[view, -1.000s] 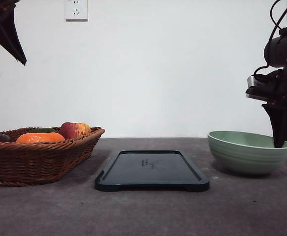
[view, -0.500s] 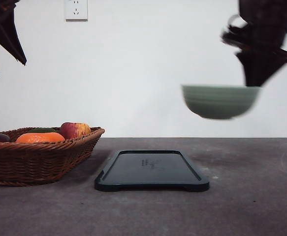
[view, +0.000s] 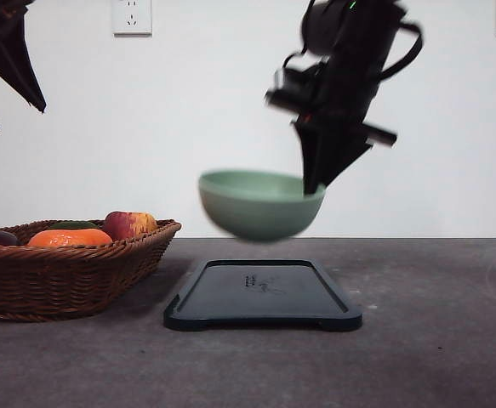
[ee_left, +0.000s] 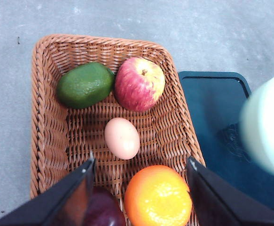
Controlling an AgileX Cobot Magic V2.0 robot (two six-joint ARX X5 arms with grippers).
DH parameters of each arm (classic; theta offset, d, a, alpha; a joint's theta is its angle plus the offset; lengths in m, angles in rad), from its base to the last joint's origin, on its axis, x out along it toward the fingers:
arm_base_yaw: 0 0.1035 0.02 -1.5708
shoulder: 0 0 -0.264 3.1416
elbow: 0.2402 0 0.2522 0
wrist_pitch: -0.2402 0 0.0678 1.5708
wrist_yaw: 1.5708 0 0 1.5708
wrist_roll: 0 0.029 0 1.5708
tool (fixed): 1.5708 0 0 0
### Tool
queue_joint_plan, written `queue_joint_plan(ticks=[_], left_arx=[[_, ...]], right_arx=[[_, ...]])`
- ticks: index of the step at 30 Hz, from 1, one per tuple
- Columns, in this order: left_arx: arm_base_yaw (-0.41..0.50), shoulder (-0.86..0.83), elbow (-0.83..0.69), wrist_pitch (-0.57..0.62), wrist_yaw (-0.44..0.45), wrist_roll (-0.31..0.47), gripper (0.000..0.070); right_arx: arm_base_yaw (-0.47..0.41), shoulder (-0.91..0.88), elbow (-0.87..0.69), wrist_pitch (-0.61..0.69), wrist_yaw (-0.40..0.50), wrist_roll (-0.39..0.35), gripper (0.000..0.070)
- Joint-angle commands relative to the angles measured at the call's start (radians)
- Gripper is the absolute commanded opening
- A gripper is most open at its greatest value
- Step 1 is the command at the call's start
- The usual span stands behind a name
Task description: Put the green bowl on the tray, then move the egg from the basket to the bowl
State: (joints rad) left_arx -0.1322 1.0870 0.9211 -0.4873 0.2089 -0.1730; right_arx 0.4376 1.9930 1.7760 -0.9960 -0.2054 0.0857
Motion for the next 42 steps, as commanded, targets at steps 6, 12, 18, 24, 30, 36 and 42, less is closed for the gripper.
queue_joint_plan(ticks=[6, 12, 18, 24, 30, 36, 42], left_arx=[[-0.002, 0.005, 0.022, 0.007, 0.003, 0.000, 0.0387], [-0.002, 0.005, 0.022, 0.007, 0.003, 0.000, 0.0387], [-0.002, 0.005, 0.022, 0.007, 0.003, 0.000, 0.0387], [-0.002, 0.005, 0.022, 0.006, 0.003, 0.000, 0.0387], [-0.002, 0.005, 0.022, 0.006, 0.003, 0.000, 0.0387], [-0.002, 0.005, 0.022, -0.022, 0.003, 0.001, 0.0387], [-0.002, 0.005, 0.022, -0.042, 0.003, 0.001, 0.0387]], right_arx=[[0.019, 0.076, 0.023, 0.025, 0.016, 0.019, 0.0000], [0.019, 0.117, 0.023, 0.027, 0.027, 0.019, 0.0000], [0.019, 0.121, 0.023, 0.028, 0.026, 0.019, 0.0153], [0.021, 0.115, 0.031, 0.024, 0.026, 0.019, 0.0228], [0.031, 0.037, 0.026, 0.069, 0.062, 0.007, 0.0227], [0.067, -0.060, -0.063, 0.258, 0.108, 0.007, 0.0226], [0.090, -0.149, -0.197, 0.382, 0.108, 0.007, 0.0226]])
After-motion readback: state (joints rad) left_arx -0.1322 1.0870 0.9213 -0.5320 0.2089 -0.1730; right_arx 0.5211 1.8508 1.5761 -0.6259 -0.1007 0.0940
